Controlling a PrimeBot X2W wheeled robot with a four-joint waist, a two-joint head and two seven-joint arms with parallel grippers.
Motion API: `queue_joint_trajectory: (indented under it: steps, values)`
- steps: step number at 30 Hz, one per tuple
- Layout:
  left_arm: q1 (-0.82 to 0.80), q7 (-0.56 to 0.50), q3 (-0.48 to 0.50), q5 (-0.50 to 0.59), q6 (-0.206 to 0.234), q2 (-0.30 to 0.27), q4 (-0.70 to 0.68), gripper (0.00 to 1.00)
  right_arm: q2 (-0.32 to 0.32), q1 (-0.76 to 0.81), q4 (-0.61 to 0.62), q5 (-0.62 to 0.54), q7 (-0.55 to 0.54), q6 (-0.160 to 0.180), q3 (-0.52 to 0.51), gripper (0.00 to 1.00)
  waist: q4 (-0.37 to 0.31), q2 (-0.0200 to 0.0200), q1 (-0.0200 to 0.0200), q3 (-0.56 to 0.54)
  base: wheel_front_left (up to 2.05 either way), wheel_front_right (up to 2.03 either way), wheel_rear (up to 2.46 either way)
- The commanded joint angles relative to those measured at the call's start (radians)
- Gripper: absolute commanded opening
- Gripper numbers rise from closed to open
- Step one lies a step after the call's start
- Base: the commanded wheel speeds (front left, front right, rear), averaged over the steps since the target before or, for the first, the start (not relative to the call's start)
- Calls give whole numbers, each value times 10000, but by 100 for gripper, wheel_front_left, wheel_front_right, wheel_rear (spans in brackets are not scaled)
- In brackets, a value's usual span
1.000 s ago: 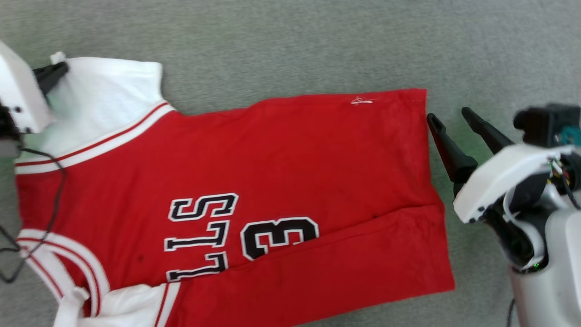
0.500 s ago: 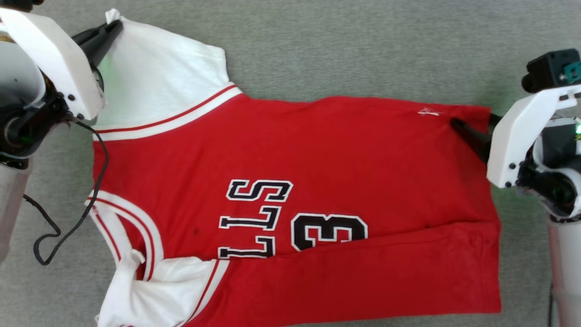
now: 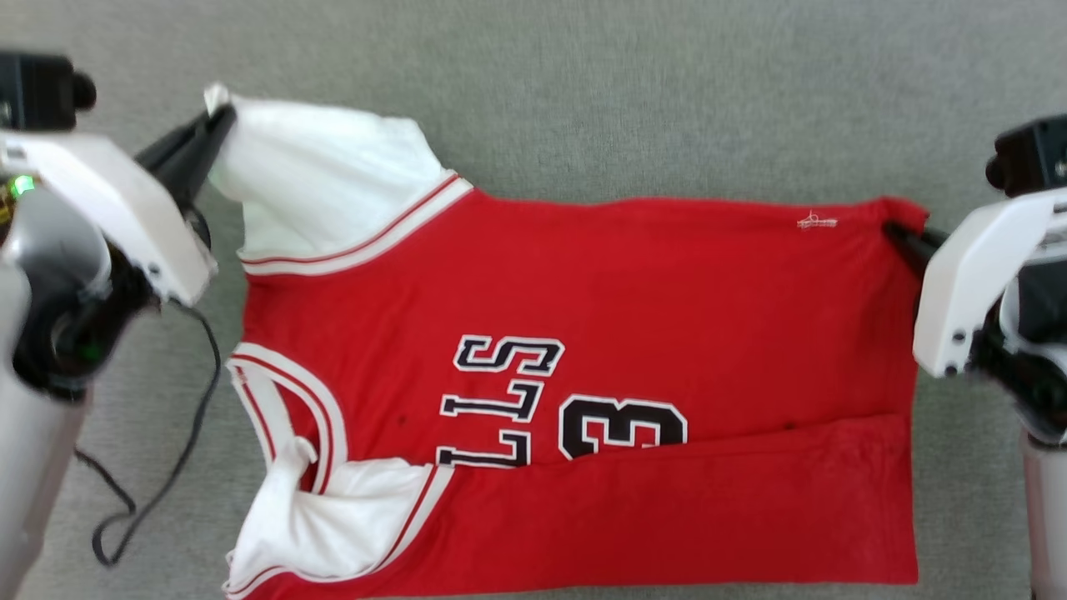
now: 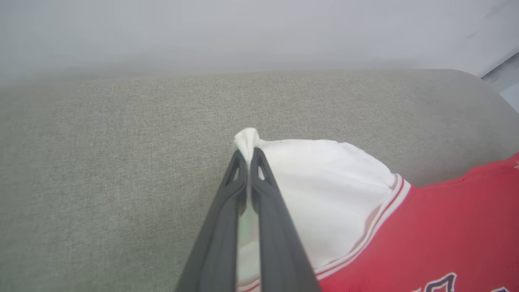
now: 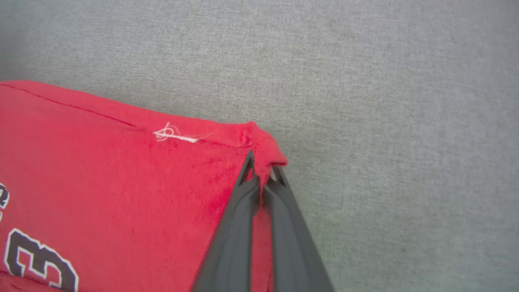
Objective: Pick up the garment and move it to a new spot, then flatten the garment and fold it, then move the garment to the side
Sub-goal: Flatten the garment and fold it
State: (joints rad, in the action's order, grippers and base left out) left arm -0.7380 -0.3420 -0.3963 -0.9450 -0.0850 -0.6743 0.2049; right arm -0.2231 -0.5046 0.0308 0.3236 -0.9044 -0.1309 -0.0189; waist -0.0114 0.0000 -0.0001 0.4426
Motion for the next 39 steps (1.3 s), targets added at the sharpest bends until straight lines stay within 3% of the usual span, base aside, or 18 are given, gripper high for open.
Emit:
queue_joint_trajectory:
  steps: [1, 12, 19, 20, 21, 22, 23, 32, 39]
  values:
    - [621, 269, 127, -83, 189, -76, -246, 0, 26, 466, 155, -38, 138, 4, -48, 0, 169, 0, 1, -787, 0, 0, 0]
    - [4909, 1135, 309, -736, 1433, -25, -1801, 0, 192, 3330, 378, 328, 842, 6, -566, 0, 650, 0, 1, -2564, 0, 0, 0]
    - [7051, 1057, -241, -1304, 1682, 466, -2111, 0, 631, 5071, -88, 300, 1439, 4, -1212, 0, 805, 0, 1, -3034, 0, 0, 0]
    - [7176, 1042, -322, -1300, 1705, 512, -2090, 7, 720, 5262, -184, 300, 1508, 4, -1222, 46, 818, 0, 1, -3081, 0, 0, 0]
    - [7288, 1088, -363, -1264, 1754, 537, -2044, 42, 788, 5392, -269, 357, 1625, 6, -1247, 97, 818, 0, 1, -3114, 0, 0, 0]
    - [7351, 1171, -398, -1216, 1777, 589, -1997, 78, 784, 5488, -316, 355, 1755, 6, -1230, 100, 813, 0, 1, -3143, 0, 0, 0]
    - [7408, 1306, -396, -1154, 1830, 658, -1941, 100, 797, 5609, -418, 389, 1894, 6, -1212, 100, 806, 0, 1, -3191, 0, 0, 0]
    - [7325, 3460, -79, 264, 2504, 958, -2213, 100, 931, 6148, 461, 431, 2913, 6, -1390, 100, 576, 0, 1, -3813, 0, 0, 0]
    - [6875, 5303, 135, 1302, 2606, 1347, -2612, 100, 710, 5841, 1073, 537, 1514, 4, -2077, 100, 492, 0, 1, -4020, 0, 0, 0]
